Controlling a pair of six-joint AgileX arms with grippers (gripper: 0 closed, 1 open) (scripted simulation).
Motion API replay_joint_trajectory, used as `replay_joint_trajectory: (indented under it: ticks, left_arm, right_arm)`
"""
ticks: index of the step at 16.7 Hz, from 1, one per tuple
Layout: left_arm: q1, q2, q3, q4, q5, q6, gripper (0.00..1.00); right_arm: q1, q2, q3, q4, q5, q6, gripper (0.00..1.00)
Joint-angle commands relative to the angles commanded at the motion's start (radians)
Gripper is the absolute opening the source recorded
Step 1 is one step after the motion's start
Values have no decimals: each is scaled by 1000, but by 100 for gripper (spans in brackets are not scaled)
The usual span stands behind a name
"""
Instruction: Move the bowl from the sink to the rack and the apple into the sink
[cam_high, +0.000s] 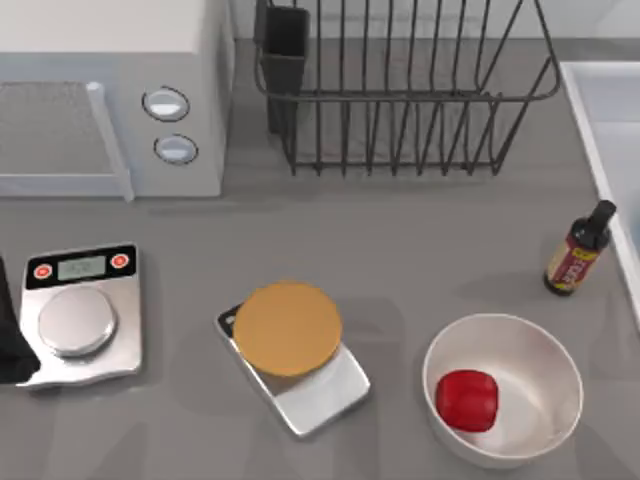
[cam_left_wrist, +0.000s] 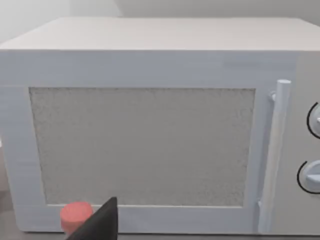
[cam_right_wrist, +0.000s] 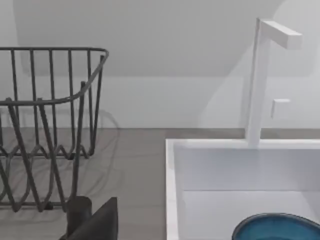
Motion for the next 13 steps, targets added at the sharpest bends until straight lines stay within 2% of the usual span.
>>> replay_joint_trajectory:
  ticks: [6,13]
  left_arm:
    - [0,0,0,0,0,0,100]
    - [0,0,0,0,0,0,100]
  right_arm:
    - [-9,94,78,-35,0,-19,100]
    - [-71,613,514,-223,9,-107,100]
